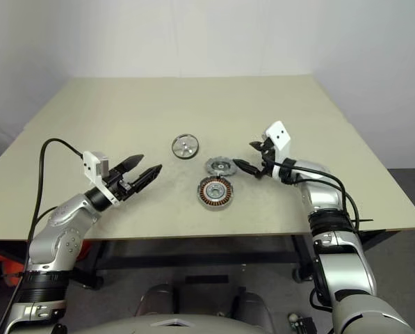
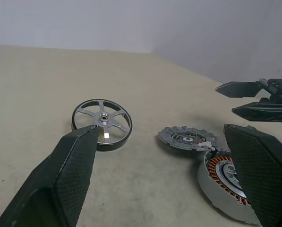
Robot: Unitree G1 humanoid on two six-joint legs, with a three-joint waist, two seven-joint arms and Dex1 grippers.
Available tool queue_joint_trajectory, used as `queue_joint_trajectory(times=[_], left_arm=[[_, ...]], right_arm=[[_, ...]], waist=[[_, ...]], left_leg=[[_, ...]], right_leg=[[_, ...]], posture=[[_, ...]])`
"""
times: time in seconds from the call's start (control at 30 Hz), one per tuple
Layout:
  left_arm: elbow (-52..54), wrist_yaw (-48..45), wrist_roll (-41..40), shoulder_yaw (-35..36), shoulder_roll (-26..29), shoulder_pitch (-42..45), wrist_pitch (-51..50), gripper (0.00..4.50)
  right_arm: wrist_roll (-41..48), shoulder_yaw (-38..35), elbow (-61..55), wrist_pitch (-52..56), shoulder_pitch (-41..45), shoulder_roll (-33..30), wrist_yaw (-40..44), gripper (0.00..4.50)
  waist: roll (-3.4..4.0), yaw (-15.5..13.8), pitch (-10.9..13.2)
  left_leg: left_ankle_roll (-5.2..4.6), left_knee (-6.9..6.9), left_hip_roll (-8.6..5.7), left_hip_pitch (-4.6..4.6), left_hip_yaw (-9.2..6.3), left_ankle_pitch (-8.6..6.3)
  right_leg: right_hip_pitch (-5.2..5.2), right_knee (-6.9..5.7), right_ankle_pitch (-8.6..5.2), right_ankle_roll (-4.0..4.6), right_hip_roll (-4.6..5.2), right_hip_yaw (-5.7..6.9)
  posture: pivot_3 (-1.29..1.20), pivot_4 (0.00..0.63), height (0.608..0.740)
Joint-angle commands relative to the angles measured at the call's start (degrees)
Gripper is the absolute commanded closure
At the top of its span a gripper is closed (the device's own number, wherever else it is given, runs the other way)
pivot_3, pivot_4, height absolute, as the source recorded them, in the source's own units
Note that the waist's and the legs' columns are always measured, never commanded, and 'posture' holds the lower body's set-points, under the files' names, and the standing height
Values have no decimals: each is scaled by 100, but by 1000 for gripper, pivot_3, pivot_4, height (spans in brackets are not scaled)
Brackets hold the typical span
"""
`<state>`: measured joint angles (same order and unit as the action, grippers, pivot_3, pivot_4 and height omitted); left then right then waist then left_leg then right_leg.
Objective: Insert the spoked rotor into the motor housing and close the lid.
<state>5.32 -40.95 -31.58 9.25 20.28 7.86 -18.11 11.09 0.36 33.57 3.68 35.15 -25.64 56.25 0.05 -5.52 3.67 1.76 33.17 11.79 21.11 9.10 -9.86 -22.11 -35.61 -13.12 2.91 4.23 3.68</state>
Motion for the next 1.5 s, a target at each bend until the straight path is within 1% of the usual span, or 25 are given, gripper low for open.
queue_joint_trajectory(times=[0.03,0.2,0.37,0.6,1.0,1.1,1.27,1.4,1.5], left_arm=[[203,-98,-106,17,39,-6,18,22],[234,-179,-152,-2,70,-26,-40,22],[93,-230,-81,-29,72,10,32,22],[-38,-202,38,-37,3,95,202,22],[19,-211,75,-137,-62,59,192,22],[8,-210,100,-138,-22,105,196,22],[-1,-237,307,-293,77,156,225,22],[-43,-252,756,-540,261,227,398,22],[-31,-347,971,-746,390,307,417,22]], right_arm=[[28,-11,-275,4,82,-129,142,79],[4,-50,-238,-9,91,-205,136,79],[-245,-71,133,-191,146,-318,-191,79],[-252,-51,159,-252,110,-247,-234,79],[-267,37,18,-220,47,-200,-168,79],[-462,248,-215,-263,43,-392,63,79],[-861,756,-779,-416,54,-940,694,79],[-1147,1183,-1162,-628,235,-1324,1314,79],[-1237,1417,-1294,-858,466,-1389,1703,79]], waist=[[0,-1,0],[0,-2,0],[0,-5,0],[0,-1,0],[0,-2,0],[0,-3,0],[0,-11,0],[0,-10,0],[0,8,0]], left_leg=[[0,0,0,0,0,0],[0,1,0,-1,0,0],[0,1,0,-1,0,0],[0,1,1,-1,0,0],[0,2,1,-1,0,0],[0,2,1,-1,0,0],[-1,3,0,1,0,-1],[-2,4,1,-1,0,-1],[-1,4,2,-3,0,0]], right_leg=[[0,0,0,0,0,0],[0,0,0,0,0,0],[1,-1,0,0,0,0],[-1,-1,0,0,0,0],[0,-2,0,0,0,0],[0,-2,0,0,0,0],[1,0,0,0,0,0],[2,-1,0,-1,0,0],[1,-3,-1,-1,0,0]], posture=[[0,0,740],[0,0,740],[0,0,740],[0,0,740],[0,0,740],[0,0,740],[0,0,740],[0,0,740],[0,0,740]])
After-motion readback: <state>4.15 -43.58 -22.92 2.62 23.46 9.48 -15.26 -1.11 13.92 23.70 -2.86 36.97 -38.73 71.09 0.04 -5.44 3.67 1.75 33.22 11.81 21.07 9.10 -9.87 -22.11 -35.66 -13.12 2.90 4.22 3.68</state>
